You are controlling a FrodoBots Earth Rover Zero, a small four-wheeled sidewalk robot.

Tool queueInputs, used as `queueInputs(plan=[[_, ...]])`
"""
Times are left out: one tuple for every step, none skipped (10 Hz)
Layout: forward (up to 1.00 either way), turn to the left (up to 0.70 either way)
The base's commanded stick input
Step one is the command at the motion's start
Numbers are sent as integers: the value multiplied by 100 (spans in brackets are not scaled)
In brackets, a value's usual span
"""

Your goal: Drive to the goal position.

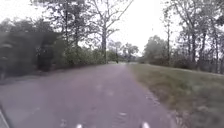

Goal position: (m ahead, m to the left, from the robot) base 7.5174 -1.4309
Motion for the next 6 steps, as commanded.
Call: queueInputs(plan=[[100,-33],[100,-23],[100,-6],[100,0],[100,0],[100,0]])
